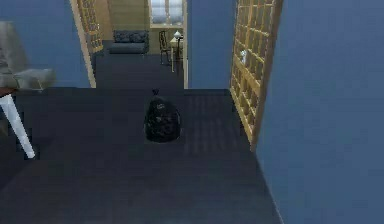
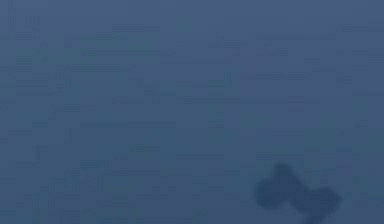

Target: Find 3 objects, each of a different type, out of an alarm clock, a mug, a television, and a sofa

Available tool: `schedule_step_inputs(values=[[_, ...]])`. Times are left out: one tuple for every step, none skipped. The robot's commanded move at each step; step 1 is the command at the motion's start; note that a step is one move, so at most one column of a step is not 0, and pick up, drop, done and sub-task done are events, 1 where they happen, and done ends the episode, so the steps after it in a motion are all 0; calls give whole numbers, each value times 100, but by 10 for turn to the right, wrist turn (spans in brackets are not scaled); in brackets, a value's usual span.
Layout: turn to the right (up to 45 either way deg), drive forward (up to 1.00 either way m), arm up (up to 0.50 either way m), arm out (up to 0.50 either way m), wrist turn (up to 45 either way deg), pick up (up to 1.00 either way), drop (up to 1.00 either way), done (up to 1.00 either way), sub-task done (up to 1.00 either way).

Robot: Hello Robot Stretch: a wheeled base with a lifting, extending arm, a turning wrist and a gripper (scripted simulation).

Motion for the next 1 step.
schedule_step_inputs(values=[[-360, 0, 0, 0, 0, 0, 0, 0, 0]])
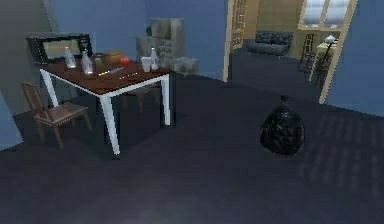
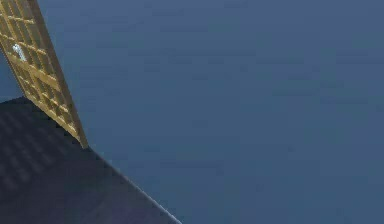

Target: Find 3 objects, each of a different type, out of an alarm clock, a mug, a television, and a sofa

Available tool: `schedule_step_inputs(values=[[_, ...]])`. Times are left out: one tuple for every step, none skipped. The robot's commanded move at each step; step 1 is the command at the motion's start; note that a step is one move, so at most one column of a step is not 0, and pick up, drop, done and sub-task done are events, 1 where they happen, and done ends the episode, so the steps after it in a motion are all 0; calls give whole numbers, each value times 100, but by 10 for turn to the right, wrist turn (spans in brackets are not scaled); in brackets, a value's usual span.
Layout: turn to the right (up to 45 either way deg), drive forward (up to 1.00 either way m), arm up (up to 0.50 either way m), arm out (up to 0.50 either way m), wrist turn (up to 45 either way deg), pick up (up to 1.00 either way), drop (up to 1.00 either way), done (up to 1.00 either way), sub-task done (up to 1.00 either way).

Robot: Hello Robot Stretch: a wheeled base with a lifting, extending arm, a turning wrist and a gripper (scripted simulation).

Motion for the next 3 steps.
schedule_step_inputs(values=[[0, 10, 0, 0, 0, 0, 0, 0, 0], [120, 0, 0, 0, 0, 0, 0, 0, 0], [0, 100, 0, 0, 0, 0, 0, 0, 0]])
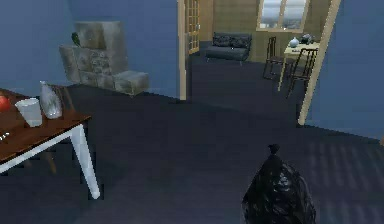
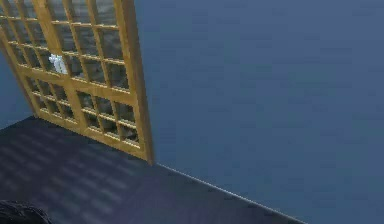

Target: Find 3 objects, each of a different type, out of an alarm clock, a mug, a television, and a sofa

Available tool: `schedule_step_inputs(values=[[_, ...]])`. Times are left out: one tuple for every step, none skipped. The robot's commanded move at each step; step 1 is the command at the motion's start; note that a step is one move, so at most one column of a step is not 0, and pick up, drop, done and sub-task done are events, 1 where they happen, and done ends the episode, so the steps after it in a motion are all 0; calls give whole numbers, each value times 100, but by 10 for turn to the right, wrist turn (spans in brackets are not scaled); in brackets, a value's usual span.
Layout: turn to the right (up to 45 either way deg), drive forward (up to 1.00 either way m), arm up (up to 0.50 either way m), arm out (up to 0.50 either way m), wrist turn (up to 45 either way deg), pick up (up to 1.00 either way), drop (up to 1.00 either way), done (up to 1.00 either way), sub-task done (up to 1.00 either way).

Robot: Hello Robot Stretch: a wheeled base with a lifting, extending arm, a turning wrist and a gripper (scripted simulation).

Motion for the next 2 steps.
schedule_step_inputs(values=[[0, 100, 0, 0, 0, 0, 0, 0, 0], [0, 100, 0, 0, 0, 0, 0, 0, 0]])
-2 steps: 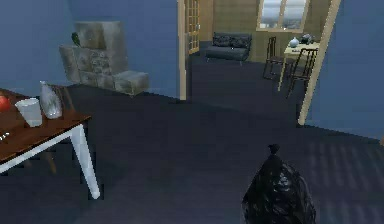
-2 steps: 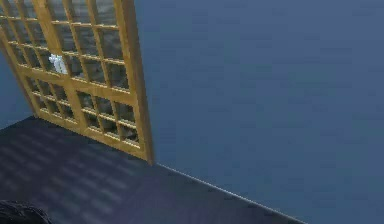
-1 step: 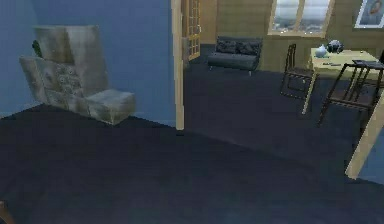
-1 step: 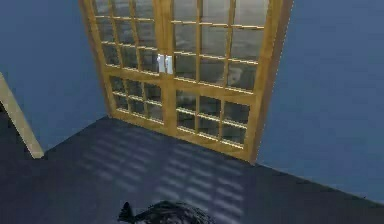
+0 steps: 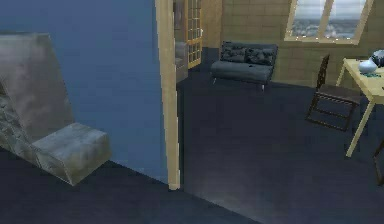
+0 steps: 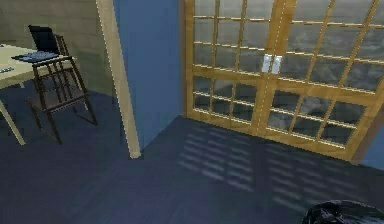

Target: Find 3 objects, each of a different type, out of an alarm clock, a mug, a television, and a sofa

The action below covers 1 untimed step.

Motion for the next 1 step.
schedule_step_inputs(values=[[30, 0, 0, 0, 0, 0, 0, 0, 0]])
